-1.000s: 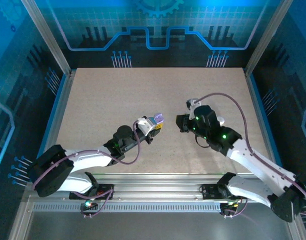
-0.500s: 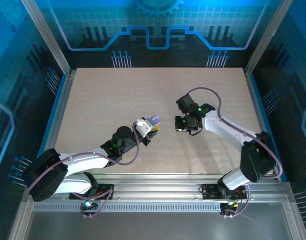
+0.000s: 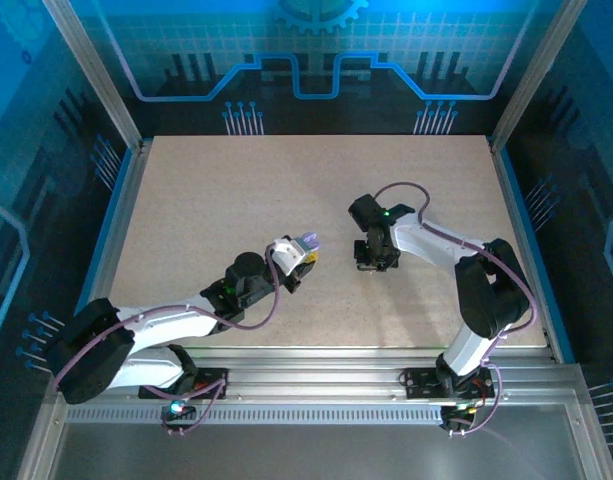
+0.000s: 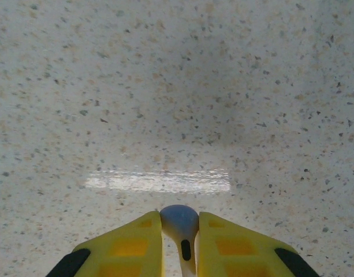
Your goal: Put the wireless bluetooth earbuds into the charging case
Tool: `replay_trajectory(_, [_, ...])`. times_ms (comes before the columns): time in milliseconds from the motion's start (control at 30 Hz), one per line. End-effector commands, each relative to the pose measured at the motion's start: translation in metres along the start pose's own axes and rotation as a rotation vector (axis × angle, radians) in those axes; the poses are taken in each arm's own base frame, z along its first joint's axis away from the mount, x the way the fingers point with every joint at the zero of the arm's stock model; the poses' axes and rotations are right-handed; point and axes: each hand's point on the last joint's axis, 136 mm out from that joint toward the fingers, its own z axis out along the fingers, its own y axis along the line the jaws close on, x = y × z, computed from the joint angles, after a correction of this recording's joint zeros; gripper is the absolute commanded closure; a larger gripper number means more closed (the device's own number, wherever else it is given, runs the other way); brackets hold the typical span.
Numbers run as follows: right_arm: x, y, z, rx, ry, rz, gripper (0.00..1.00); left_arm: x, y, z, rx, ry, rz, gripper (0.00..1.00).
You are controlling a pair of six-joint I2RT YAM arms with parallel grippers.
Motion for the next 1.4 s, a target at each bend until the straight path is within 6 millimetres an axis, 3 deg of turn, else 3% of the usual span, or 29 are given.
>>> replay_trajectory(0, [0.012,-0.016,0.010,0.060,0.029,0.033,0.82,-0.016,0.005,-0.002,-0.016,-0.035,0.016,0.83])
replay_trajectory(400, [0.035,-0.035,0.021,0.113,0.085,0.047,0.77,-0.014,0.002,0.000,0.002,-0.023,0.015,0.83])
replay_trajectory(900, [0.042,-0.036,0.035,0.123,0.143,0.043,0.75,-0.012,0.002,-0.001,0.003,-0.011,0.023,0.83])
replay_trajectory(1367, [0.027,-0.036,-0.002,0.127,0.125,0.051,0.63,-0.011,0.003,-0.002,0.002,0.000,0.029,0.83])
